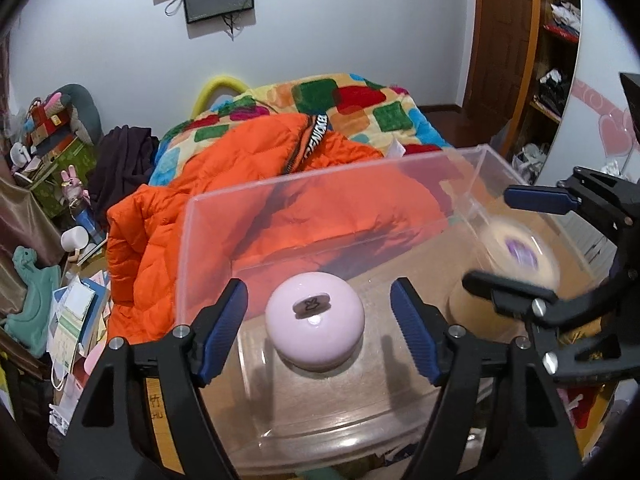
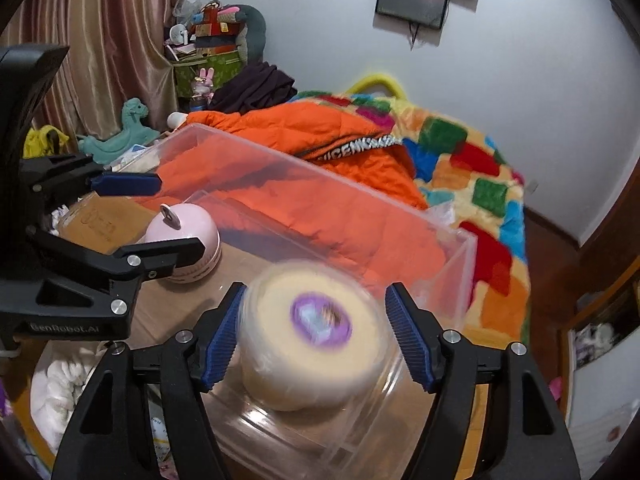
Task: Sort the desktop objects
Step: 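Lift and carry the pink jar and cream tub over the clear plastic box, then lower both items into the clear box and open both tools, then grasp the white drawstring pouch with the left tool while the right tool grasps the red velvet bag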
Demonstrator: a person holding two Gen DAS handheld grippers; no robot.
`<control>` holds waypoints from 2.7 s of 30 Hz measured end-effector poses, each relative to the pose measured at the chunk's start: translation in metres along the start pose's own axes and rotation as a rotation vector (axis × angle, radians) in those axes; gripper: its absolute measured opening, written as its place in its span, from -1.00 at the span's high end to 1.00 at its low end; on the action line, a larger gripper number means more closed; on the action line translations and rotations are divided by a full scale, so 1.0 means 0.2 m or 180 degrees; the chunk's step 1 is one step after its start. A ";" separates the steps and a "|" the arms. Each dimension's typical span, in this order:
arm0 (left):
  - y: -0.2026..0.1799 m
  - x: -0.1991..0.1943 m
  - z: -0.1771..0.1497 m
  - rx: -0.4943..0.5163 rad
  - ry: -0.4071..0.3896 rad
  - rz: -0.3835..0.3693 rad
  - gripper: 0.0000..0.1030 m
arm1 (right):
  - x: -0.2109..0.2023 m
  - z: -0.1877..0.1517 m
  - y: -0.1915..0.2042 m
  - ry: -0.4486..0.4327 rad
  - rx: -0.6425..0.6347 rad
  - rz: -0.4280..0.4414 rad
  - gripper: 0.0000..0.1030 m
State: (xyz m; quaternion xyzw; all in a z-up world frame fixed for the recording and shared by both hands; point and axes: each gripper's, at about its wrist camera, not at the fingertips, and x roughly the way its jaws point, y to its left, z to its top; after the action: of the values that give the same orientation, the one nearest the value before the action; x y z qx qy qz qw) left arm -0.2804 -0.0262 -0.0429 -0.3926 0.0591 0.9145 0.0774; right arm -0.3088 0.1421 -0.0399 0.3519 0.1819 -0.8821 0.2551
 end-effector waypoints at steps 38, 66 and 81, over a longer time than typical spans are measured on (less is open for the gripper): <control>0.06 -0.77 -0.31 -0.0204 -0.0873 0.0399 -0.89 | -0.68 -0.25 0.11 -0.0627 0.0376 -0.0099 -0.58; -0.23 -0.27 -0.55 -0.0112 0.0023 -0.0412 -0.89 | -0.43 -0.76 -0.19 0.0208 0.0892 0.0021 -0.58; -0.21 -0.28 -0.56 -0.0182 -0.0159 -0.0534 -0.38 | -0.30 -0.81 -0.03 0.0293 0.0559 0.0356 -0.11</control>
State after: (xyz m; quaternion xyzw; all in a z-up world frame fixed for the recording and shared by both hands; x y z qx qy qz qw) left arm -0.1555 -0.0088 -0.0803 -0.3752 -0.0021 0.9157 0.1440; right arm -0.1887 0.2471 -0.1070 0.4227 0.0955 -0.8619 0.2634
